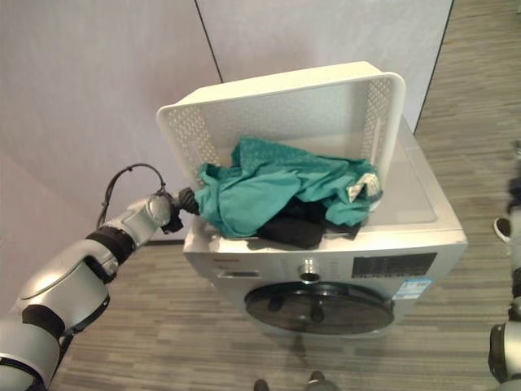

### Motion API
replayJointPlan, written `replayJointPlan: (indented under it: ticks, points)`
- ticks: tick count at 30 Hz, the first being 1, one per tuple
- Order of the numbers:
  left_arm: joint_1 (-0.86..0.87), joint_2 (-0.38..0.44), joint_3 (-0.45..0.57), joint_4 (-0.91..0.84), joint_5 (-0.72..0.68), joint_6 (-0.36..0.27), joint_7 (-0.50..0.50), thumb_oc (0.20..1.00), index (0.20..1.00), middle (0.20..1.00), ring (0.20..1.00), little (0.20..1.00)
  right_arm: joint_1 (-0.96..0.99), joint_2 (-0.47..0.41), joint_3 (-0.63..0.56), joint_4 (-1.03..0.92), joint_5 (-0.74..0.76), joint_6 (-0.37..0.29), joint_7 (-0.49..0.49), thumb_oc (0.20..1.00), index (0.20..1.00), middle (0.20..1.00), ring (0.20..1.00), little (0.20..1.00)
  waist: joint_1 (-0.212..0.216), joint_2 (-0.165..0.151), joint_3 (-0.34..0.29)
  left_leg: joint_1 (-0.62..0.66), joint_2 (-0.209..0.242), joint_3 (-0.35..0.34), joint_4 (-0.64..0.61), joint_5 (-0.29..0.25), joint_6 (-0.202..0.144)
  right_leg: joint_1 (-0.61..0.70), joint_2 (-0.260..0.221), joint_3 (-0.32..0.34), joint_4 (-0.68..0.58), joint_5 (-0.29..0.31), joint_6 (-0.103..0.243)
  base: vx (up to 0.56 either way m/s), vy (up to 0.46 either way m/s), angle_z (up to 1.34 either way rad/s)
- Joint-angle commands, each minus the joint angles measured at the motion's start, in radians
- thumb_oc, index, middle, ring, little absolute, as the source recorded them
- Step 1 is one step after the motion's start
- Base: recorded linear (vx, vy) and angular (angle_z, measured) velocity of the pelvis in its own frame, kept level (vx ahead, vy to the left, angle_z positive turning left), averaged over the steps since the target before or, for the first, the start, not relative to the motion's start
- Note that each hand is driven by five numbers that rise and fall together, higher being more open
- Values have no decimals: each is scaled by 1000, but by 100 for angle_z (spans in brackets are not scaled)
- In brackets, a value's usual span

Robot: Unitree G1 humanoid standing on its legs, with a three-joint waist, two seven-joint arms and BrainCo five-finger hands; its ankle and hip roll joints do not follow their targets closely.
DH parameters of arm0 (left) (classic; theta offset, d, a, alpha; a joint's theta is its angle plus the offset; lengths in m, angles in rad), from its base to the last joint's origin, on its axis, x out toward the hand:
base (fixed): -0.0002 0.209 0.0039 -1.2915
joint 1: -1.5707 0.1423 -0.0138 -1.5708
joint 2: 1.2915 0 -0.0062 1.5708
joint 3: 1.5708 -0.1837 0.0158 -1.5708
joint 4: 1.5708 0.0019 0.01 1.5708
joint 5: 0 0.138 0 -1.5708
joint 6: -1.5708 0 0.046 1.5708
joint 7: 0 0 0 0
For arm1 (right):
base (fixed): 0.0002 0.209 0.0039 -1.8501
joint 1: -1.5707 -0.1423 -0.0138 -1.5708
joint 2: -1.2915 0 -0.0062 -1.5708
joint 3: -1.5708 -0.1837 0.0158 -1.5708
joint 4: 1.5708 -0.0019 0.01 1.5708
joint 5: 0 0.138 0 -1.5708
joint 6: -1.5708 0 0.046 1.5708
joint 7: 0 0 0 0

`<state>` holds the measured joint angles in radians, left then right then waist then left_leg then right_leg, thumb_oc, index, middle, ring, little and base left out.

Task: Grab the laundry basket,head to the washer,open it,put in the laundry and shut it.

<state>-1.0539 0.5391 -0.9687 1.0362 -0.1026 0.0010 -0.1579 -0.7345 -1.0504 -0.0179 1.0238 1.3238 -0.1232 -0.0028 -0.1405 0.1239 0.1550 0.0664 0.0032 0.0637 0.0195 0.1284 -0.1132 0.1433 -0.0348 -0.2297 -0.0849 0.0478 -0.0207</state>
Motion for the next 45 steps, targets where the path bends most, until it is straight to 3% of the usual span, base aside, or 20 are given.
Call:
replayJointPlan:
  ticks: [1,7,10,16,24,26,28,29,30,33,37,39,40,42,43,44,45]
  points:
    - [-135,-60,-17,80,-20,-38,49,1000,1000,1000,1000,1000,-96,-113,121,10,-34,-33,-20,1000,1000,1000,1000,1000,35,-7,-96,-59,81,0,117,-8,-18,49,25,-16,-1,-57,80,0,0,0]
    - [-146,-30,9,150,-24,-39,69,1000,1000,1000,1000,1000,-296,-189,305,292,-181,34,-39,1000,1000,1000,1000,1000,60,-8,-95,-65,81,-18,111,5,-22,58,25,-41,1,-60,80,0,-5,13]
    - [-126,13,56,184,5,-41,81,1000,1000,1000,1000,1000,-270,-198,318,417,-269,82,-17,1000,1000,1000,1000,1000,91,-9,-94,-72,81,-33,117,13,-24,63,27,-65,3,-64,79,-16,-23,23]
    - [-74,48,158,217,37,-40,125,1000,1000,1000,1000,1000,-70,-124,189,477,-399,97,-23,1000,1000,1000,1000,1000,120,-16,-85,-88,81,-59,123,23,-27,70,31,-90,6,-67,76,-21,-23,17]
    - [-11,138,275,88,-110,-82,133,1000,1000,1000,1000,1000,79,-94,86,435,-433,82,-20,1000,1000,1000,1000,1000,148,-18,-68,-132,77,-67,110,40,-28,39,13,-132,2,-50,87,-62,6,16]
    - [163,181,414,-168,-170,-112,138,1000,1000,1000,1000,1000,305,-22,-73,348,-504,53,-41,1000,1000,1000,1000,1000,173,-49,-34,-145,63,1,316,-66,0,2,-40,-165,23,-30,92,-194,-4,37]
    - [271,172,482,-295,-195,-127,132,1000,1000,1000,1000,1000,430,24,-165,306,-540,42,-60,1000,1000,1000,1000,1000,170,-67,-35,-132,61,25,409,-123,15,-29,-58,-188,35,-24,91,-159,1,31]
    - [272,172,481,-295,-194,-127,132,1000,1000,1000,1000,1000,433,24,-167,304,-541,43,-60,1000,1000,1000,1000,1000,170,-67,-37,-135,61,24,410,-123,16,-30,-58,-189,35,-24,91,-126,23,42]
    - [347,165,527,-378,-229,-135,124,1000,1000,1000,1000,1000,517,75,-211,276,-542,47,-54,1000,1000,1000,1000,1000,171,-72,-39,-96,56,17,455,-171,20,-49,-63,-204,47,-24,90,-88,36,81]
    - [455,141,586,-486,-245,-139,113,1000,1000,1000,1000,1000,627,169,-269,261,-539,49,-53,1000,1000,1000,1000,1000,159,-81,-56,-23,78,14,559,-187,18,-89,-73,-251,68,-20,84,-113,73,65]
    - [504,111,592,-523,-237,-134,96,1000,1000,1000,1000,1000,666,239,-275,301,-539,68,-52,1000,1000,1000,1000,1000,138,-75,-79,40,108,-17,556,-176,4,-125,-87,-293,74,-5,93,-81,165,54]
    - [534,111,582,-533,-208,-128,80,1000,1000,1000,1000,1000,698,287,-282,370,-524,90,-44,1000,1000,1000,1000,1000,134,-57,-103,100,145,-83,541,-139,-21,-155,-88,-288,76,11,114,-110,387,59]
    - [568,113,599,-546,-205,-123,85,1000,1000,1000,1000,1000,700,317,-271,411,-534,106,-54,1000,1000,1000,1000,1000,142,-67,-103,99,120,-150,496,-112,-17,-182,-122,-280,80,51,123,-218,488,29]
    - [611,120,616,-563,-191,-119,84,1000,1000,1000,1000,1000,691,358,-244,424,-553,118,-55,1000,1000,1000,1000,1000,144,-71,-95,96,73,-225,447,-159,-7,-228,-153,-236,97,93,154,-178,359,22]
    - [613,122,617,-565,-191,-119,84,1000,1000,1000,1000,1000,690,359,-242,424,-553,118,-56,1000,1000,1000,1000,1000,143,-73,-97,92,70,-225,449,-159,-6,-231,-156,-235,98,94,156,-186,344,15]
    - [655,130,638,-583,-174,-116,62,1000,1000,1000,1000,1000,672,384,-248,433,-548,119,-54,1000,1000,1000,1000,1000,139,-66,-93,116,30,-201,364,-294,30,-270,-184,-214,109,128,184,-209,406,-21]
    - [665,130,639,-584,-159,-117,58,1000,1000,1000,1000,1000,654,392,-235,428,-553,115,-56,1000,1000,1000,1000,1000,139,-60,-93,130,13,-163,302,-342,49,-291,-202,-207,102,151,205,-301,516,-66]
